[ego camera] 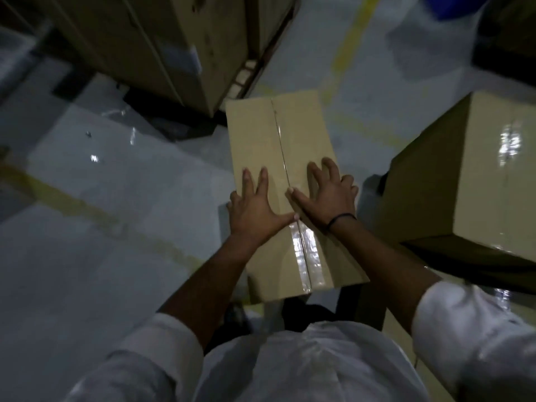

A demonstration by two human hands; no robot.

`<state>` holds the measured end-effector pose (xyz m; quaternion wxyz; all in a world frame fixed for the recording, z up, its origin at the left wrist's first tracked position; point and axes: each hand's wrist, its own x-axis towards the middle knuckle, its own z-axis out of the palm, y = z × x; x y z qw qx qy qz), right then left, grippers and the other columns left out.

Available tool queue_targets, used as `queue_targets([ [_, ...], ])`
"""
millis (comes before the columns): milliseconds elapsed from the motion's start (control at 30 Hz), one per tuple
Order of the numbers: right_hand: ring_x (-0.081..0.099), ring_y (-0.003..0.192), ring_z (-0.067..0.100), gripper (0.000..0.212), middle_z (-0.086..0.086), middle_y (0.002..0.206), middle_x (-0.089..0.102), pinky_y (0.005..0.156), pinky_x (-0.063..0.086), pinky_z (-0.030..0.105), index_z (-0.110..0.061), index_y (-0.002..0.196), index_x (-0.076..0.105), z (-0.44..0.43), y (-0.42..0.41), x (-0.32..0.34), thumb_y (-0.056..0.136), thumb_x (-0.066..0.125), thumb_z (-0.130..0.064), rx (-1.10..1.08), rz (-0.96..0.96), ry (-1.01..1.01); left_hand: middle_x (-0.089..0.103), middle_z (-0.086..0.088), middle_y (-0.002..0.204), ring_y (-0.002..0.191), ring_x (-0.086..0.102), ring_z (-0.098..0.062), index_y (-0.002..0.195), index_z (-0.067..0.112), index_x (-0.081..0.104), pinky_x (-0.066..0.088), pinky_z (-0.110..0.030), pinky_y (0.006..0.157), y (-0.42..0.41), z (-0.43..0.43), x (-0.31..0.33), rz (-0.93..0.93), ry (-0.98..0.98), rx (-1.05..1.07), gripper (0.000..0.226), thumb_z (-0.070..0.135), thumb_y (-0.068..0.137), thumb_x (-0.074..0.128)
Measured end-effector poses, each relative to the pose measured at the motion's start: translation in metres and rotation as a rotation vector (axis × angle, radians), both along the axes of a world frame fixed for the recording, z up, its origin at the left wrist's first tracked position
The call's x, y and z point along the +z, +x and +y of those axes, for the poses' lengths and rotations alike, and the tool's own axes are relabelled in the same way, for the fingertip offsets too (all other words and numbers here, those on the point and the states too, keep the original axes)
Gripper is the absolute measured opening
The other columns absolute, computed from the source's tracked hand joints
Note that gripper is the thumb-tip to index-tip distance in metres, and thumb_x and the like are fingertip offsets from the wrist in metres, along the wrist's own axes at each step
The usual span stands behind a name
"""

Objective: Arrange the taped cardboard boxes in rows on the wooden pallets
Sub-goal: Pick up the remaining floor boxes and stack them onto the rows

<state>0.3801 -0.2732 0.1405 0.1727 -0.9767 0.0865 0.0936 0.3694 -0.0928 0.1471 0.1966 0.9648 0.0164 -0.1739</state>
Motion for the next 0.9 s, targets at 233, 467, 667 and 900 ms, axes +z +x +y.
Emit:
queue_targets([
  [233,0.036,0.129,0.041,0.089,-0.007,0.164,0.024,0.109,0.031,0.054,-0.041,0.150,0.041,0.004,-0.114,0.091,0.077,0.042,-0.091,-0.179,-0.163,-0.054,0.005,0.002,0.172,0.144,0.032,-0.045,0.163,0.037,0.007,0.027,-0.055,0.116,-0.087,-0.002,0.093,-0.173,-0.046,-0.113,0.119,0.092,0.068,0.055],
  [467,0.037,0.132,0.040,0.090,-0.010,0.162,0.027,0.106,0.035,0.054,-0.044,0.147,0.042,-0.001,-0.249,0.125,0.073,0.039,-0.095,-0.452,-0.262,-0.085,0.017,0.005,0.169,0.145,0.031,-0.040,0.161,0.040,0.015,0.027,-0.057,0.116,-0.186,-0.011,0.133,-0.377,-0.102,-0.313,0.088,0.077,0.088,0.047],
  [667,0.041,0.124,0.034,0.088,-0.009,0.159,0.033,0.103,0.036,0.050,-0.044,0.145,0.046,-0.033,-0.365,0.150,0.073,0.039,-0.095,-0.669,-0.317,-0.153,0.023,0.005,0.167,0.144,0.035,-0.040,0.161,0.040,0.017,0.027,-0.058,0.118,-0.266,-0.058,0.157,-0.401,-0.182,-0.527,0.090,0.080,0.087,0.046],
  [900,0.040,0.129,0.034,0.086,-0.008,0.157,0.036,0.101,0.035,0.048,-0.043,0.143,0.048,-0.075,-0.479,0.166,0.075,0.038,-0.093,-0.836,-0.333,-0.222,0.026,0.003,0.166,0.143,0.036,-0.039,0.161,0.036,0.024,0.030,-0.055,0.116,-0.348,-0.114,0.167,-0.406,-0.241,-0.755,0.088,0.079,0.088,0.047],
])
